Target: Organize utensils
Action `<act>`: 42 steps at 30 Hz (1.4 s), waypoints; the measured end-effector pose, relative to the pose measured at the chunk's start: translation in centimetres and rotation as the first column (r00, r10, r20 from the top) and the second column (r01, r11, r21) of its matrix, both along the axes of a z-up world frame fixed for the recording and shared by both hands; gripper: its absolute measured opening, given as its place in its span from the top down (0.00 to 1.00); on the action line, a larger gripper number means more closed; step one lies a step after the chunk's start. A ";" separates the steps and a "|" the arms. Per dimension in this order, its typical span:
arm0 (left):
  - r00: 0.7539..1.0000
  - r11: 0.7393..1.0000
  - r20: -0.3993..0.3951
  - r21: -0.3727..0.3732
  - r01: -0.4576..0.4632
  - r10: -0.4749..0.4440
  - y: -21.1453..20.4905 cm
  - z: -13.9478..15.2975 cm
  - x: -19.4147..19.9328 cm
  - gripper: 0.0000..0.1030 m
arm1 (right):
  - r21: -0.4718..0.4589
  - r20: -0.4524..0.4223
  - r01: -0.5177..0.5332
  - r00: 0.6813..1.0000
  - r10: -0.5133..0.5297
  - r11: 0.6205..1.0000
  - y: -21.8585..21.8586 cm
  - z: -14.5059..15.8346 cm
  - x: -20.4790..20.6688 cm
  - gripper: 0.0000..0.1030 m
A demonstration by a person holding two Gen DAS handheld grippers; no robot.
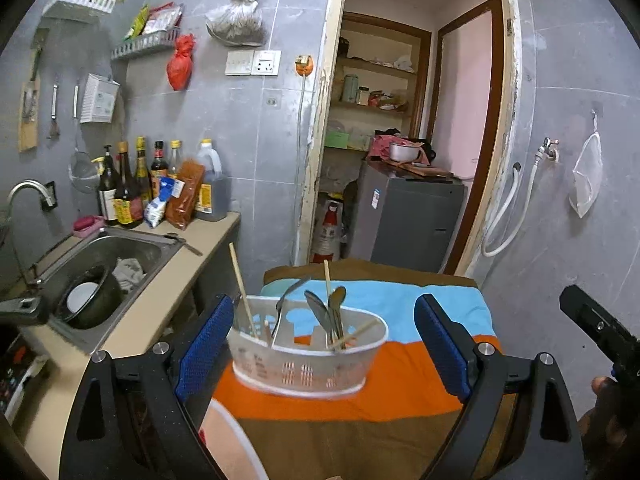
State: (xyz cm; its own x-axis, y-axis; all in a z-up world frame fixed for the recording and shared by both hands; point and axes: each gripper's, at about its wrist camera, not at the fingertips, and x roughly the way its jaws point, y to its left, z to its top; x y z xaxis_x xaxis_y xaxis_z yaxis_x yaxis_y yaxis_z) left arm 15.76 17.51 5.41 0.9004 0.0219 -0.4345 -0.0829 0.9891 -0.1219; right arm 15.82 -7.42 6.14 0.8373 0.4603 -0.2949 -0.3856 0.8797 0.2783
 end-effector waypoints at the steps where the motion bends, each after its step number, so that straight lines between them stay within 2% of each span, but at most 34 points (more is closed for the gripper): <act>1: 1.000 1.000 0.003 0.004 -0.006 0.006 -0.4 0.1 -0.8 0.14 | -0.006 -0.002 0.001 1.000 -0.001 1.000 -0.3 0.1 -0.5 0.00; 15: 1.000 0.999 0.001 0.043 -0.013 0.013 -5.3 -0.6 -11.4 0.14 | -0.109 -0.029 0.052 0.998 -0.055 0.993 -5.2 -0.2 -10.6 0.00; 25: 0.999 0.999 0.037 0.047 0.020 -0.022 -7.5 -1.2 -17.2 0.14 | -0.126 -0.042 0.113 0.992 -0.119 0.986 -7.2 -0.3 -16.0 0.00; 31: 0.998 0.999 0.018 0.004 0.052 -0.052 -8.4 -1.8 -18.9 0.14 | -0.157 -0.043 0.154 0.986 -0.162 0.976 -7.8 -0.8 -17.8 0.00; 42: 0.998 0.999 0.040 0.013 0.045 -0.045 -9.1 -1.2 -19.4 0.14 | -0.168 -0.021 0.158 0.986 -0.164 0.973 -8.2 -0.9 -18.5 0.00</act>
State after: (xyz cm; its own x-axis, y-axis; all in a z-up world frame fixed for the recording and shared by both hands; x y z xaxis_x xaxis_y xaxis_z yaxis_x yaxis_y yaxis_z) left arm -3.64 8.37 4.18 0.9173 -0.0140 -0.3980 -0.0337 0.9931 -0.1126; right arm -2.64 -15.60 5.29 0.8842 0.2630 -0.3859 -0.2279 0.9643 0.1348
